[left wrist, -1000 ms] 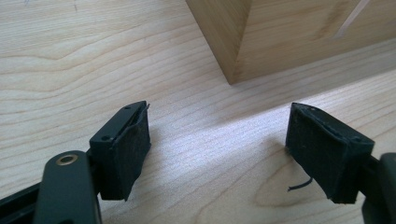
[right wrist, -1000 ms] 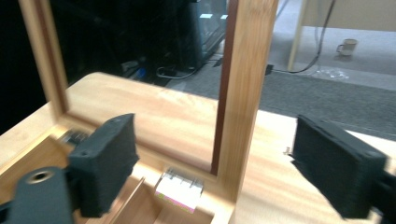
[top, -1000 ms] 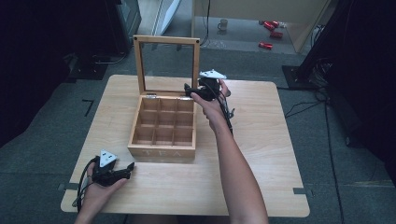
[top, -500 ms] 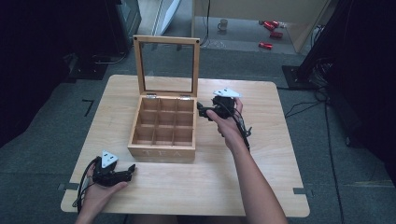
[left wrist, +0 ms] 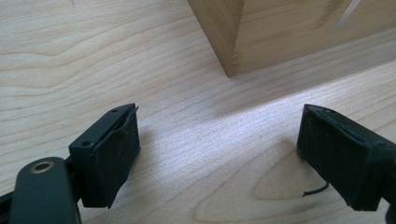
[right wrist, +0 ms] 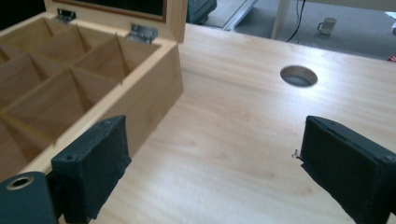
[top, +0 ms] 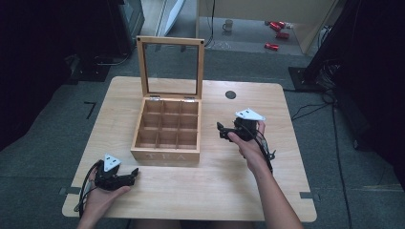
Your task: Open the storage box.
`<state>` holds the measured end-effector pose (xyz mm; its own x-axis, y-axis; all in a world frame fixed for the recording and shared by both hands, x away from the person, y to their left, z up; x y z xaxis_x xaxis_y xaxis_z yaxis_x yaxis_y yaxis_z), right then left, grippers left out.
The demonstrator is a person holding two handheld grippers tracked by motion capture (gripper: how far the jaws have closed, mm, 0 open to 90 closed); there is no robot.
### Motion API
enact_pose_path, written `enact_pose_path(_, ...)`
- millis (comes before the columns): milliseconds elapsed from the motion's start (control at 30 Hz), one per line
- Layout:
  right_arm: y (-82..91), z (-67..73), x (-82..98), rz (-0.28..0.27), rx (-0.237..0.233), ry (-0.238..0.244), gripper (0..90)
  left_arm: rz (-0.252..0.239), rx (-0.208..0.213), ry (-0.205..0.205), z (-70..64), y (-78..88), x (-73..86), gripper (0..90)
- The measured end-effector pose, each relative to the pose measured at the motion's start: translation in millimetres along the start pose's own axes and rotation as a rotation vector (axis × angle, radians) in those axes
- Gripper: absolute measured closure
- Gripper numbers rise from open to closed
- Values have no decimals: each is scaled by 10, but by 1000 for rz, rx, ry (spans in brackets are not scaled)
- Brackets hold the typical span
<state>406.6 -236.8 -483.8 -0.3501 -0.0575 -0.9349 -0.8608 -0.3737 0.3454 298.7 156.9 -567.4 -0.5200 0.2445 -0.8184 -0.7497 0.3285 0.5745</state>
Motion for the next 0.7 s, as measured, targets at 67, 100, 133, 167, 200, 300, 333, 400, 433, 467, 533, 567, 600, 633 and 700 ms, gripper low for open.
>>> enact_pose_path(67,123,-11,84,7,0,-1,80,0,0,0,1,0,0,132)
enact_pose_path(100,123,-11,84,7,0,-1,80,0,0,1,1,-1,0,132)
enact_pose_path(133,215,-24,144,12,1,7,80,1,0,0,2,-1,0,130)
enact_pose_path(167,215,-24,144,12,1,7,80,1,0,1,2,-1,0,130)
enact_pose_path(200,261,-31,171,14,2,8,80,1,-1,1,2,-1,0,129)
enact_pose_path(300,403,-70,248,16,8,16,80,1,-1,0,3,-2,0,127)
enact_pose_path(333,449,-90,273,16,13,17,80,2,-1,1,3,-2,0,127)
enact_pose_path(400,544,-139,320,15,21,9,80,1,-3,3,3,-3,0,127)
enact_pose_path(433,593,-165,341,15,24,-1,80,1,-3,3,3,-3,-1,127)
enact_pose_path(467,643,-190,361,13,29,-10,80,1,-3,3,3,-3,0,126)
enact_pose_path(533,743,-243,402,10,37,-15,80,3,-3,-1,5,-2,0,125)
enact_pose_path(567,792,-270,424,10,44,-20,80,3,-3,-1,5,-2,0,124)
enact_pose_path(600,841,-298,447,10,50,-25,80,3,-3,-1,5,-2,0,124)
enact_pose_path(633,900,-337,478,8,59,-29,80,3,-3,-1,5,-2,0,124)
enact_pose_path(700,989,-403,534,10,75,-37,80,3,-3,-1,5,-2,0,124)
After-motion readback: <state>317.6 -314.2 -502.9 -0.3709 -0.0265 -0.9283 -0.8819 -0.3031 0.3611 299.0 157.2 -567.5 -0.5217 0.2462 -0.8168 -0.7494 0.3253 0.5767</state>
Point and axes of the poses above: each handheld gripper's, and its own axes: y roughly backward along the jaws, x roughly out of its underside, z roughly to its left, the point moved 7 cm from there along -y, roughly forward along the jaws, and after that the axes turned 10 degrees about -z, right-handed, at the moved point
